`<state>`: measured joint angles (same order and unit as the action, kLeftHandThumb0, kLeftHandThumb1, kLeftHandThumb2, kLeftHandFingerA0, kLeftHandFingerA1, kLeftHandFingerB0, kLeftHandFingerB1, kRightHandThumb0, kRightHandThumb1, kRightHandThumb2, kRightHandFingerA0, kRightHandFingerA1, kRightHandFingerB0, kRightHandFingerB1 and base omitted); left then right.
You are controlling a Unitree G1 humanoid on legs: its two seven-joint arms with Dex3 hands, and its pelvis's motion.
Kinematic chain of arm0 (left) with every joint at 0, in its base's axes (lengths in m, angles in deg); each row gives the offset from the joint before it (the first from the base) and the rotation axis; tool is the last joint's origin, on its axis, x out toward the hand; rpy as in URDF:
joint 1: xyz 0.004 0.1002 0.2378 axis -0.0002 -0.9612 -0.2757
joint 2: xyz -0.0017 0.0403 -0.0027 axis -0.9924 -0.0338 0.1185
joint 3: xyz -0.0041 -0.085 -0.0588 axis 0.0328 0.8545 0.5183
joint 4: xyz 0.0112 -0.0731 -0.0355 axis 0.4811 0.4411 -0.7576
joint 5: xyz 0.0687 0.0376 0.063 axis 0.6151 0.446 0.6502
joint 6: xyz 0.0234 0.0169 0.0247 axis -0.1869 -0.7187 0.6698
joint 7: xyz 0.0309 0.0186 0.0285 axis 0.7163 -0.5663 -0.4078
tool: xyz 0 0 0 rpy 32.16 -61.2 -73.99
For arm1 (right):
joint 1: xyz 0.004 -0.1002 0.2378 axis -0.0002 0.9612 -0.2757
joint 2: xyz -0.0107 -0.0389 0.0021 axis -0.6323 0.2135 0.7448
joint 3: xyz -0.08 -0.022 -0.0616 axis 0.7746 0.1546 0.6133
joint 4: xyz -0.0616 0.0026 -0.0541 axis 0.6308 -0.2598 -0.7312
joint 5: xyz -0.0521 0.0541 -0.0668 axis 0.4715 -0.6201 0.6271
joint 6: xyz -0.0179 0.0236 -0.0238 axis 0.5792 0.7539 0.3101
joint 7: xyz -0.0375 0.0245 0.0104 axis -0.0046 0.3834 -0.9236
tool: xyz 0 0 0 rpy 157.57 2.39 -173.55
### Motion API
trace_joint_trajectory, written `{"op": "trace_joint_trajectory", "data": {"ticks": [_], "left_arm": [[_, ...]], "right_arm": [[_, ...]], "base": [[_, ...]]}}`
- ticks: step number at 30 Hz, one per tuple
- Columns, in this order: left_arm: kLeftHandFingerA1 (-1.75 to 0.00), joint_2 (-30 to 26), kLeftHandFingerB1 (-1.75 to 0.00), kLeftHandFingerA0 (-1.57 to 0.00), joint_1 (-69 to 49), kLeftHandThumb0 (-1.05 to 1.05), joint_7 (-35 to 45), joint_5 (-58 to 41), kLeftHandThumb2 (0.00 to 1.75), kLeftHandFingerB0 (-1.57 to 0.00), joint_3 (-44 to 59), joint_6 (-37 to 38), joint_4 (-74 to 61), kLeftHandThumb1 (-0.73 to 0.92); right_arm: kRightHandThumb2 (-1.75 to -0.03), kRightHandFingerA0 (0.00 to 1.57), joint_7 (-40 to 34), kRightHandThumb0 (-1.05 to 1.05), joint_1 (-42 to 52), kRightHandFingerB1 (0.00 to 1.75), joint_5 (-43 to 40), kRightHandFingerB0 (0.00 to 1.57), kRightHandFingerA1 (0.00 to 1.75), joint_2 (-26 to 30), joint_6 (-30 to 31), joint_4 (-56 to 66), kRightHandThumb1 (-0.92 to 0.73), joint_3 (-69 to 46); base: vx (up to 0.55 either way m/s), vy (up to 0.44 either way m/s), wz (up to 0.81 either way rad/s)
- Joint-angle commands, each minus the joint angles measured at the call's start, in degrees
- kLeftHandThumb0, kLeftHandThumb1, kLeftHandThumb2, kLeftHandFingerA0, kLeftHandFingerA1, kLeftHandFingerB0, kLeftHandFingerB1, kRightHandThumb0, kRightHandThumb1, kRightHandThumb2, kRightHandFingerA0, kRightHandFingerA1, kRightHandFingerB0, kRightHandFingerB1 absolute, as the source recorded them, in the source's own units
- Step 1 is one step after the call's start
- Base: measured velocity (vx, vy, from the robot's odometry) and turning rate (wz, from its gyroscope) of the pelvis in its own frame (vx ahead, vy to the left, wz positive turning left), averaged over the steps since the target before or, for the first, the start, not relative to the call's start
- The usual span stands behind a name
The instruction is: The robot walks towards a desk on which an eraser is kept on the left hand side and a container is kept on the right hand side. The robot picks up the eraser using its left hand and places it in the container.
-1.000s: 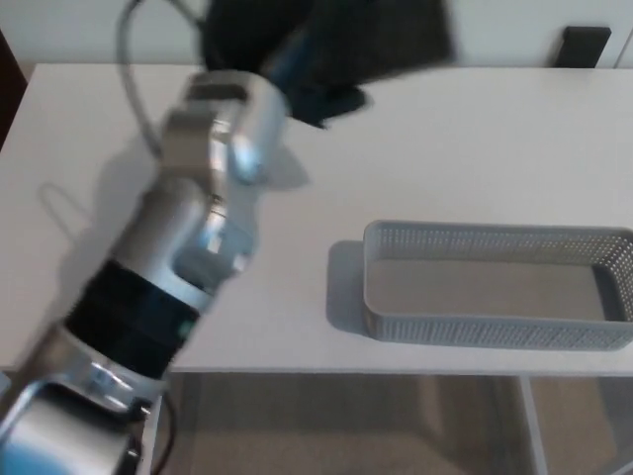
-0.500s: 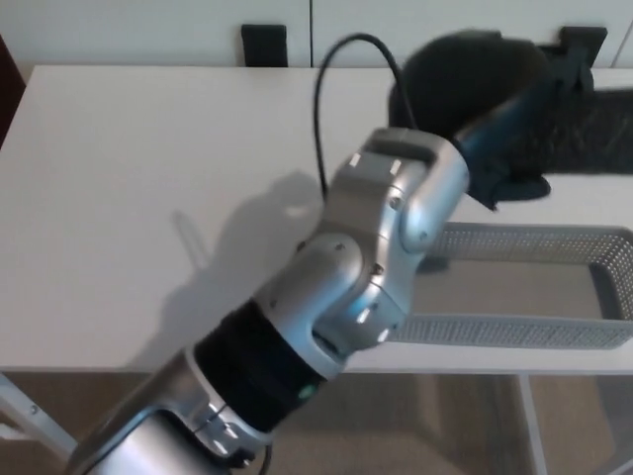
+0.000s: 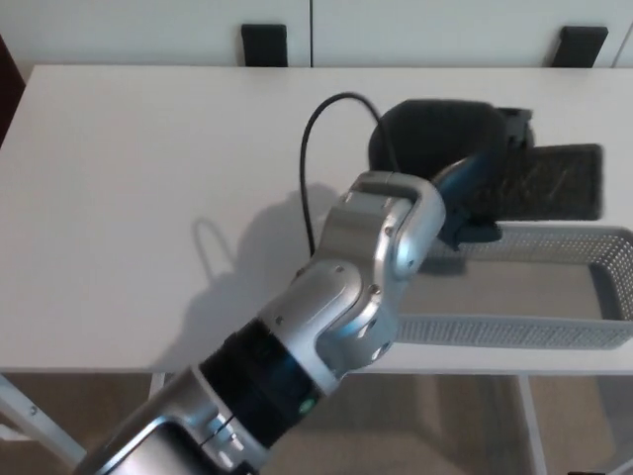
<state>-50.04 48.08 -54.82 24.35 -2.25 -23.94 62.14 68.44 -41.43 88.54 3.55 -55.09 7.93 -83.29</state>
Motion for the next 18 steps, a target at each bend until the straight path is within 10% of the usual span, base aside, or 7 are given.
{"op": "trace_joint_trajectory", "data": {"ticks": [1,3,5,8,18], "left_arm": [[-1.17,-1.42,-0.39,-0.74,-0.61,-0.32,3.10,1.17,0.62,-0.46,-1.05,-2.50,0.43,0.74],[-0.75,-0.86,-0.31,-0.83,-0.60,-0.55,4.72,-0.55,0.61,-0.27,-0.51,-3.01,1.26,0.67],[-0.44,-1.97,-0.30,-0.14,-0.27,-0.78,7.26,-0.09,0.86,-0.06,-1.70,-2.79,1.59,0.55],[-0.12,-3.20,-0.12,-0.03,-0.60,-0.91,9.51,2.00,0.97,-0.07,-4.22,-4.28,0.50,0.58],[0.00,-5.06,-0.02,0.00,0.05,-1.03,15.83,1.86,1.08,0.00,-5.54,-4.90,-2.73,0.66]], "right_arm": [[-0.76,0.87,0.37,-0.48,0.04,0.56,0.08,0.52,0.69,1.04,0.39,0.93,-0.36,-0.18],[-0.75,0.86,0.26,-0.47,0.08,0.56,0.05,0.52,0.69,0.97,0.92,1.30,-0.35,-0.26],[-0.76,0.87,0.31,-0.47,0.16,0.56,0.29,0.51,0.69,1.09,0.91,1.54,-0.35,-0.05],[-0.76,0.87,0.39,-0.47,0.00,0.57,0.51,0.52,0.69,1.19,0.89,1.39,-0.35,0.13],[-0.76,0.87,1.21,-0.47,-0.48,0.56,0.84,0.50,0.70,1.76,0.66,0.70,-0.36,0.79]], "base": [[0.00,0.000,0.00],[0.00,0.000,0.00],[0.00,0.000,0.00],[0.00,0.000,0.00],[0.00,0.000,0.00]]}}
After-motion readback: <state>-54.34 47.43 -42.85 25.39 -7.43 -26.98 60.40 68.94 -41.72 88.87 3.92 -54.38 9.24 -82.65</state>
